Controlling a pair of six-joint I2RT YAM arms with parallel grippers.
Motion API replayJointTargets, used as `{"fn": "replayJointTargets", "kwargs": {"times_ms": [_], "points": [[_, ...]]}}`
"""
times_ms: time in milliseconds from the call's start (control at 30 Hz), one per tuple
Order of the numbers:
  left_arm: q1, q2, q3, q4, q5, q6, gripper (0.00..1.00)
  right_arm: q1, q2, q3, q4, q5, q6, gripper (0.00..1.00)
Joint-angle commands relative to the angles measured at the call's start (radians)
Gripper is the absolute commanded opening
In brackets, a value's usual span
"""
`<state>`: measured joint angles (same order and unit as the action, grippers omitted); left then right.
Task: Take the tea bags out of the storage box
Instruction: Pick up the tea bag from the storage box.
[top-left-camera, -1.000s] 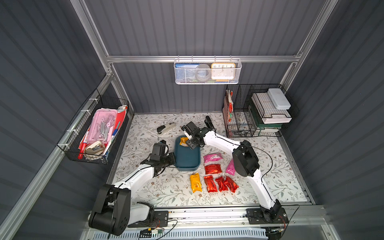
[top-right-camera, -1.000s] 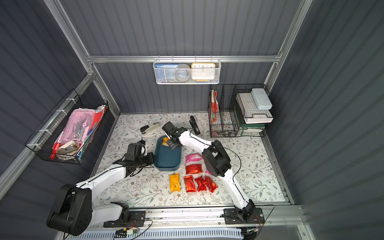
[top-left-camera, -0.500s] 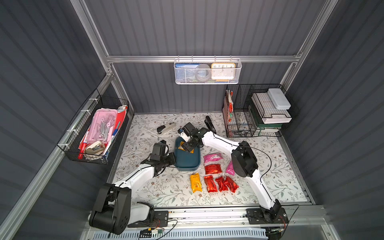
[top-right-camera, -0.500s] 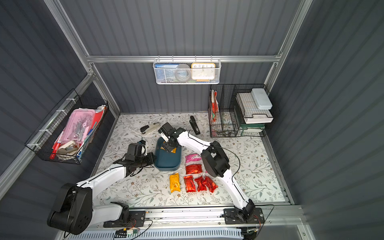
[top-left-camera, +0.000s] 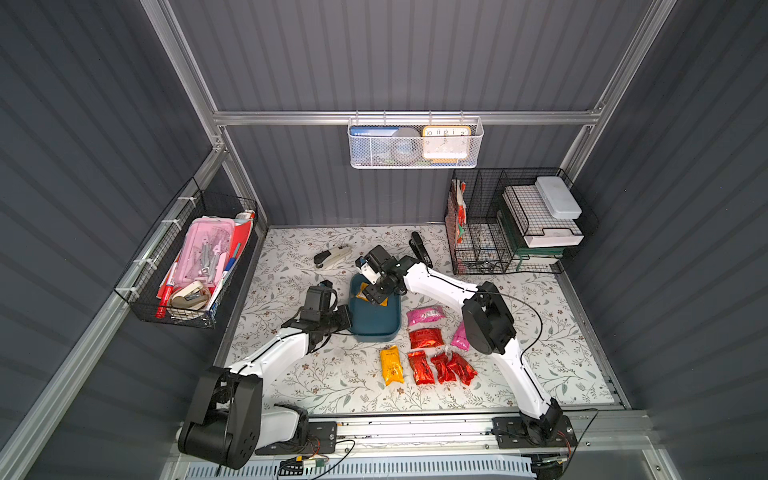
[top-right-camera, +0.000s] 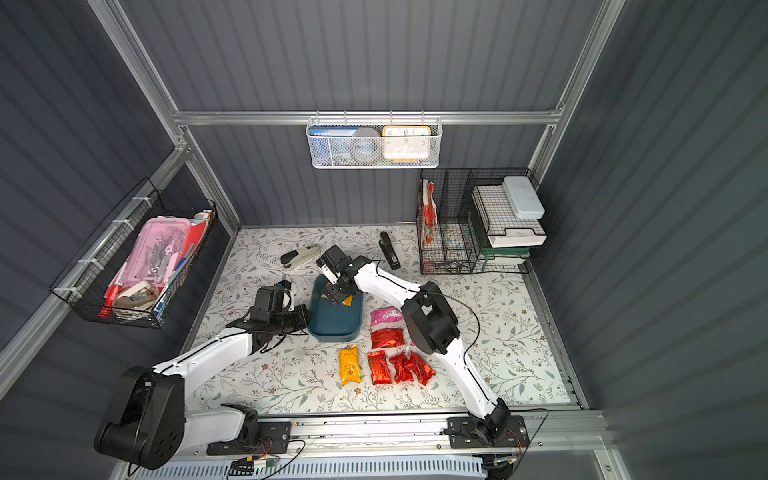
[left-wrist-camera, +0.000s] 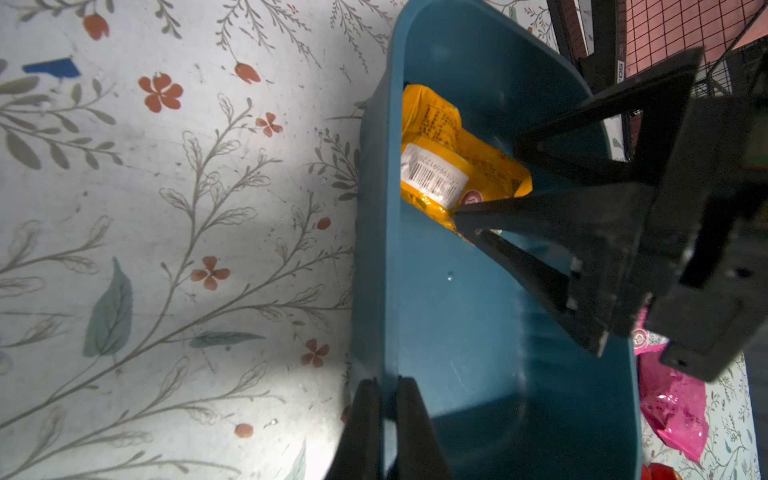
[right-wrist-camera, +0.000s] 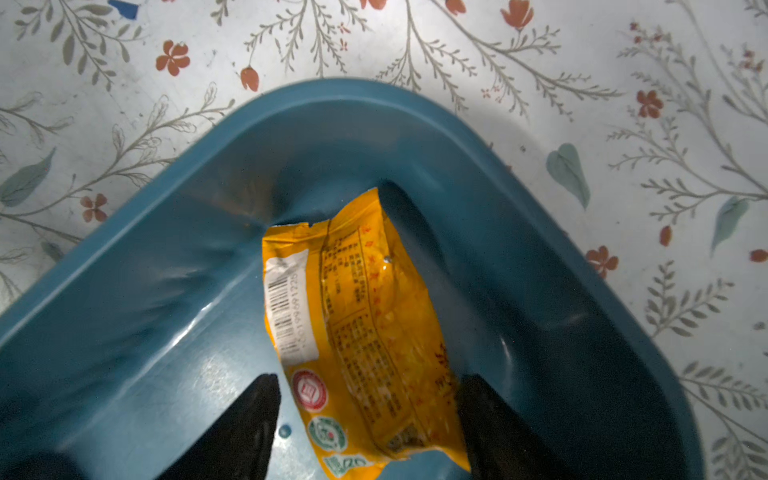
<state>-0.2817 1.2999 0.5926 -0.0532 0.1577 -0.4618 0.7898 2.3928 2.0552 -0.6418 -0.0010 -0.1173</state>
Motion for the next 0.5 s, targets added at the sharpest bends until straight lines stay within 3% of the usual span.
{"fn": "replayJointTargets", "kwargs": {"times_ms": [0, 233, 467], "points": [[0.001, -0.004, 0.013, 0.01, 0.021, 0.014, 0.0, 0.005, 0.047, 0.013, -0.007, -0.009, -0.008, 0.73], [0.001, -0.004, 0.014, 0.009, 0.02, 0.014, 0.0, 0.008, 0.085, 0.04, -0.036, 0.021, -0.025, 0.71], [0.001, -0.01, 0.006, 0.006, 0.018, 0.01, 0.0, 0.02, 0.055, 0.039, -0.032, 0.058, -0.033, 0.52]]}}
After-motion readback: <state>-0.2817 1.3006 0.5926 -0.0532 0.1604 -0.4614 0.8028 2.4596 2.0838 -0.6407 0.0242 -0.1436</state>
